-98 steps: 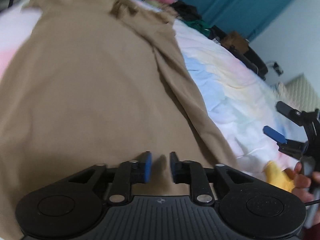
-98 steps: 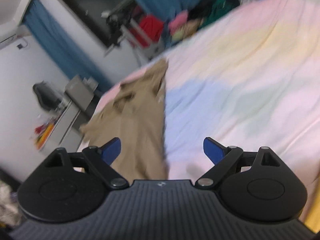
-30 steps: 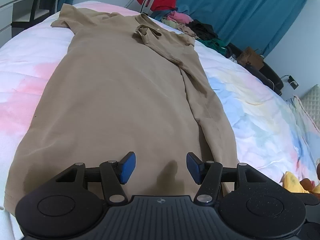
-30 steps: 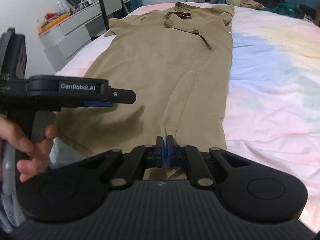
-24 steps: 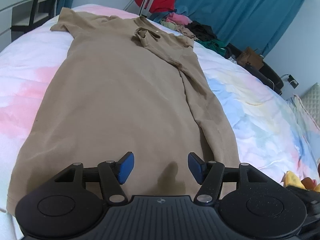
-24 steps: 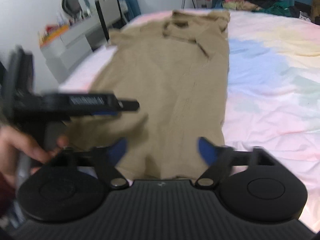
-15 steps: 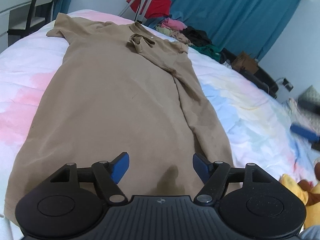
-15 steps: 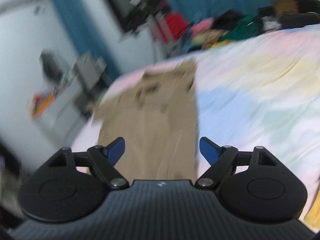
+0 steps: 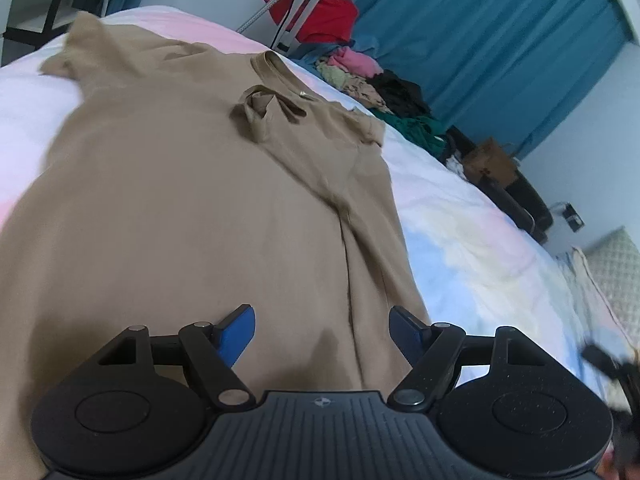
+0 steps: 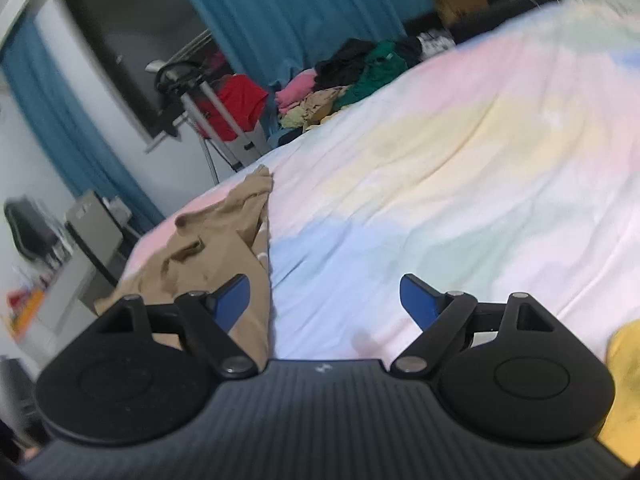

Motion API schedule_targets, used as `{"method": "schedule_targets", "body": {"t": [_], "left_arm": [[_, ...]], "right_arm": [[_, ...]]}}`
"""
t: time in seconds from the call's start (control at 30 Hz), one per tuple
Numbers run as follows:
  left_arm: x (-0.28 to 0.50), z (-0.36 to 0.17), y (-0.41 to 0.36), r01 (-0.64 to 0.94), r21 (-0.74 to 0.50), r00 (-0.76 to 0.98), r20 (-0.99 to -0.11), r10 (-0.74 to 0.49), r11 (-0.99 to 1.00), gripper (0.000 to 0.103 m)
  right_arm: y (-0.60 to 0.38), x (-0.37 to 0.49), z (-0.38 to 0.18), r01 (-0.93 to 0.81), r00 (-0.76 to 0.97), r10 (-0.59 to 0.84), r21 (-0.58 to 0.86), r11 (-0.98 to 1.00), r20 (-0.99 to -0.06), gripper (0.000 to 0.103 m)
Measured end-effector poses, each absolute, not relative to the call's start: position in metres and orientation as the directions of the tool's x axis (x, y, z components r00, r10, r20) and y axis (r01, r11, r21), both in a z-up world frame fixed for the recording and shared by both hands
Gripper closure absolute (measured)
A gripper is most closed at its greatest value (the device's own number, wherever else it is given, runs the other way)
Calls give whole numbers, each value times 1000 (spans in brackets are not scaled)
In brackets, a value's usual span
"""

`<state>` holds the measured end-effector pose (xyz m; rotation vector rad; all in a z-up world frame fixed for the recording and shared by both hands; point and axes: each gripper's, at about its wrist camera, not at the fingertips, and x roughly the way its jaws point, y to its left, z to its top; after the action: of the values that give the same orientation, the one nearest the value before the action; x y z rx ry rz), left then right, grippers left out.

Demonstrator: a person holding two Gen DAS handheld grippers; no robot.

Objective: Fold clothes

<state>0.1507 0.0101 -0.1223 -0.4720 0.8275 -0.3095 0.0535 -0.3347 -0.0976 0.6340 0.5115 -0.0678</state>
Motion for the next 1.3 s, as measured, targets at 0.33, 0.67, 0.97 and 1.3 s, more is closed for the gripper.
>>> {"method": "schedule_targets", "body": {"t": [0.33, 0.67, 0.97, 1.3], "left_arm": [[275, -144, -25, 46, -421, 734, -601, -317, 906, 33], [331, -131, -43, 23, -210, 785, -602, -148, 977, 100], [291, -133, -36, 77, -266, 705, -667, -242, 961, 67], [115, -135, -14, 178, -453, 526, -707, -474, 874, 62]], "right_arm": [[-323, 86, -124, 194, 842, 146, 543, 817, -520, 19], [-278, 113, -126, 0, 814, 245, 420, 907, -527, 20], [-278, 119, -131, -5, 805, 255, 423, 906, -535, 20], [-290, 95, -111, -11, 837, 259, 458, 889, -481, 20]]}}
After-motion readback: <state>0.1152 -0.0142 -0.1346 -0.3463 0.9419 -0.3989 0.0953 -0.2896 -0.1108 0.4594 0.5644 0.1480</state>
